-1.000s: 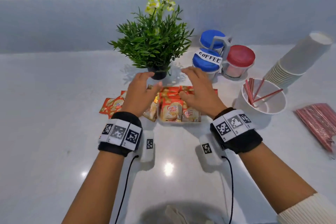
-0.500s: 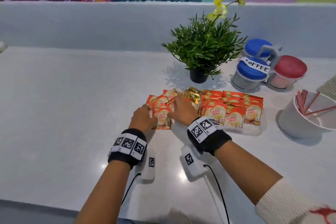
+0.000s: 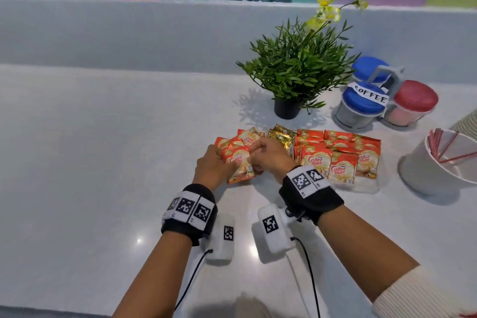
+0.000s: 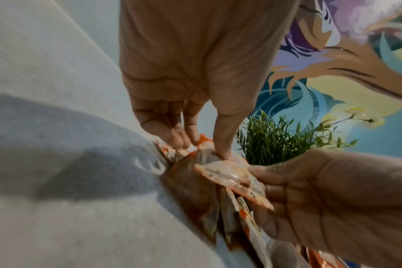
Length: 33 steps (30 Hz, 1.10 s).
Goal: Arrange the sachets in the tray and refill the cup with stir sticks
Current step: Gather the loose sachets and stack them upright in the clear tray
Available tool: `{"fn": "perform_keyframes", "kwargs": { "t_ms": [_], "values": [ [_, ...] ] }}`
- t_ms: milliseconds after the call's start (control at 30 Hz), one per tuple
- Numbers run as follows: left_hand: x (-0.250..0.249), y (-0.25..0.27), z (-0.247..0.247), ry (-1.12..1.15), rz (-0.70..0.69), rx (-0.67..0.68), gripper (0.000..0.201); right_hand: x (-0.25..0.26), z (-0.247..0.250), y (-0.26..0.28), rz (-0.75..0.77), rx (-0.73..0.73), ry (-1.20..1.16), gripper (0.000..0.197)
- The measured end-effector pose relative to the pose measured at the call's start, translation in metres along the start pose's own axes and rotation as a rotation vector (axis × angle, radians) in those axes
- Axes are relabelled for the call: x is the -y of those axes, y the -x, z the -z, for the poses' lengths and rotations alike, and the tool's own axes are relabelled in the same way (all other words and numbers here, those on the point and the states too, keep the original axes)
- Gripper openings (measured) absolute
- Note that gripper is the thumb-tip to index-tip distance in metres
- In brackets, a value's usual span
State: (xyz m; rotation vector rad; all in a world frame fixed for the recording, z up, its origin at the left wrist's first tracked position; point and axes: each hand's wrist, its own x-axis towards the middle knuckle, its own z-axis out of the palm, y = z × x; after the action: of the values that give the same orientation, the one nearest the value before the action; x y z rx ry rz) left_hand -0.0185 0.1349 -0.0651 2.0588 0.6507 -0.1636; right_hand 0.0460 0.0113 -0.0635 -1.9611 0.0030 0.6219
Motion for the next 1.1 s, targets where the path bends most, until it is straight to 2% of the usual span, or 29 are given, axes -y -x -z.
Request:
{"fn": "perform_keyframes", "kwargs": {
  "t_ms": [67,167,233,267,333,400,500,600,767,867,1033,1100],
  "values": [
    [0.0,0.0,0.003,0.083,-0.04,-0.006,0.023,0.001,0.003,0.0,0.002,0.024,-0.129,0.026],
    [-0.005,-0.001,0.008,0.215,-0.099,0.045,0.015,0.003,0.002,0.004,0.017,0.07,-0.308,0.024],
    [-0.008,-0.003,0.011,0.293,-0.107,0.056,0.014,0.004,0.0,0.005,0.043,0.085,-0.339,0.026],
    [-0.008,-0.005,0.013,0.304,-0.113,0.045,0.016,0.005,-0.002,0.004,0.076,0.071,-0.282,0.024],
    [-0.007,-0.008,0.018,0.33,-0.118,0.011,0.019,0.006,-0.003,0.001,0.216,0.007,0.042,0.013],
    [-0.005,-0.009,0.024,0.377,-0.106,-0.028,0.018,0.006,-0.004,-0.003,0.324,0.037,0.457,0.03],
    [0.001,-0.01,0.032,0.434,-0.084,-0.065,0.015,0.005,-0.009,-0.001,0.317,0.142,0.861,0.059],
    [0.005,-0.009,0.036,0.464,-0.051,-0.092,0.015,-0.001,-0.014,-0.001,0.323,0.087,0.978,0.063],
    [0.012,-0.008,0.037,0.479,-0.02,-0.119,0.014,-0.002,-0.017,-0.002,0.327,0.099,1.074,0.047],
    [0.011,-0.007,0.035,0.465,-0.019,-0.112,0.013,0.004,-0.01,0.002,0.388,0.098,1.018,0.032],
    [0.004,-0.008,0.029,0.453,-0.034,-0.02,0.021,0.025,0.013,0.003,0.497,0.189,0.665,0.011],
    [-0.005,-0.005,0.025,0.491,-0.049,0.04,0.021,0.036,0.022,0.006,0.502,0.206,0.608,0.01]
  ]
}}
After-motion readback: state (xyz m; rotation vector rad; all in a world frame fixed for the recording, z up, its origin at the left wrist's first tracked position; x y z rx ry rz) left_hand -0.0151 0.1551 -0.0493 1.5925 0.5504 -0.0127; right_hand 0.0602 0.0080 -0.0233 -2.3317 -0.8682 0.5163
